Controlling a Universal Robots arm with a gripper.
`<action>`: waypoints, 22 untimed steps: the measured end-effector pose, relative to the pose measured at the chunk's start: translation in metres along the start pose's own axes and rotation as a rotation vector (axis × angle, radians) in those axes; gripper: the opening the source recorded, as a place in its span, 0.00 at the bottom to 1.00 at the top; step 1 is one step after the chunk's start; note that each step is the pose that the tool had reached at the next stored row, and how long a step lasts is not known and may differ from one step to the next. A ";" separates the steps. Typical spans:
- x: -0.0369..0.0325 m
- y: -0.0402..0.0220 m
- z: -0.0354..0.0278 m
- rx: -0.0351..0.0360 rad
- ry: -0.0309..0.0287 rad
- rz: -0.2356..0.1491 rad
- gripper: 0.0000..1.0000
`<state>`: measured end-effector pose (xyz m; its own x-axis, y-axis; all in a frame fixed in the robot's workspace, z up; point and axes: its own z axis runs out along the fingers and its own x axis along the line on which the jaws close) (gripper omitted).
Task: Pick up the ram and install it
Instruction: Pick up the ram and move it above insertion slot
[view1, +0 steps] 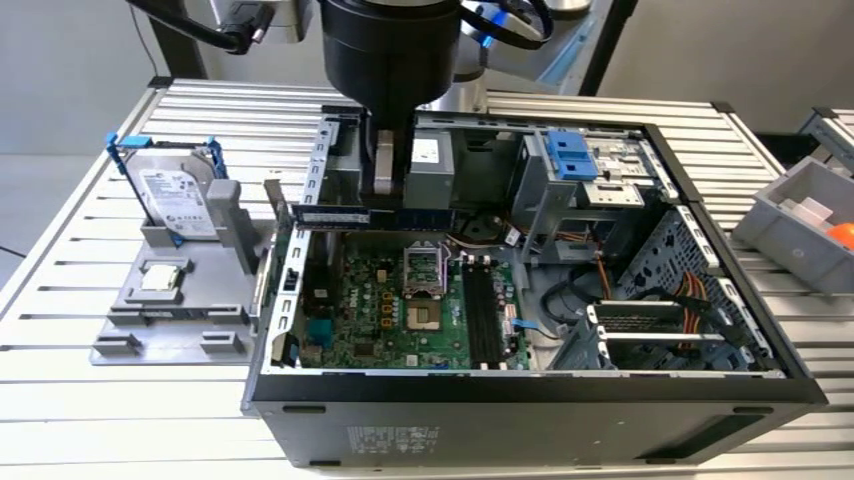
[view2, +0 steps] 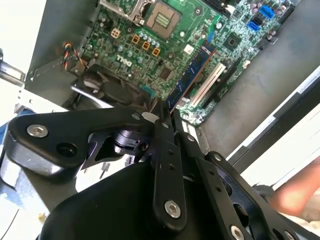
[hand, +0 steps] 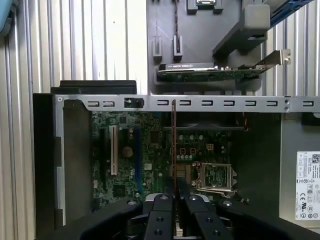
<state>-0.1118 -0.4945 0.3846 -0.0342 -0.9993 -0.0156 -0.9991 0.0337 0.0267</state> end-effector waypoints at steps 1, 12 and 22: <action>-0.0001 -0.0018 -0.0001 0.0000 0.0000 0.001 0.00; -0.0008 -0.0245 -0.0006 -0.0002 -0.0003 0.010 0.00; -0.0017 -0.0486 -0.0013 -0.0004 -0.0003 0.010 0.00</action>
<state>-0.0631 -0.4945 0.3846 -0.0439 -0.9989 -0.0156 -0.9987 0.0435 0.0272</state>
